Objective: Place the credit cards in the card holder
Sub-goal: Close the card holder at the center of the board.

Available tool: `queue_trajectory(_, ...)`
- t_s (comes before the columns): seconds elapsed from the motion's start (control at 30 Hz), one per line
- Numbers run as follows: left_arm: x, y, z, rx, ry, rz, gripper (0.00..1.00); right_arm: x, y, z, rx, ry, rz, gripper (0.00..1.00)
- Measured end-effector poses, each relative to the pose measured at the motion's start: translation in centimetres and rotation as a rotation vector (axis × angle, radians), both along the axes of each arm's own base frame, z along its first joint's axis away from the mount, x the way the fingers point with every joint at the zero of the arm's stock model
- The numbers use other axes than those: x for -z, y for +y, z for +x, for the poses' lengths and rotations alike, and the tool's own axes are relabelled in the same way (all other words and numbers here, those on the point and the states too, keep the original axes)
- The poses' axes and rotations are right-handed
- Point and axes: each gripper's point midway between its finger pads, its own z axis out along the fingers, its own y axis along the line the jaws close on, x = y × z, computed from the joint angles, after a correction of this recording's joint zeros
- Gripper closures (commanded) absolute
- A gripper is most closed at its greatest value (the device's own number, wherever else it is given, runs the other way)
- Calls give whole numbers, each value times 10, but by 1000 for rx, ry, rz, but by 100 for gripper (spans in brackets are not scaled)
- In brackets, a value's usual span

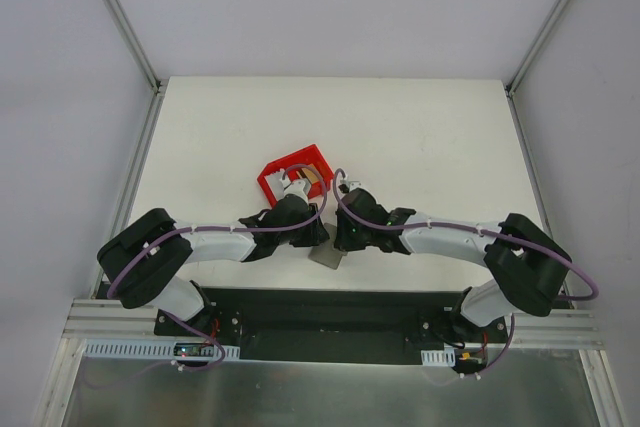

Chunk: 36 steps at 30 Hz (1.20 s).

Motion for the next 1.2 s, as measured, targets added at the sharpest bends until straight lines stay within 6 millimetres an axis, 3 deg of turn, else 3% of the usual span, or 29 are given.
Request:
queue_trajectory(0.87, 1, 1, -1, 0, 0, 0, 63, 0, 7, 3, -1, -7, -21, 91)
queue_trajectory(1.2, 1, 1, -1, 0, -3, -4, 63, 2, 10, -4, -29, -13, -59, 93)
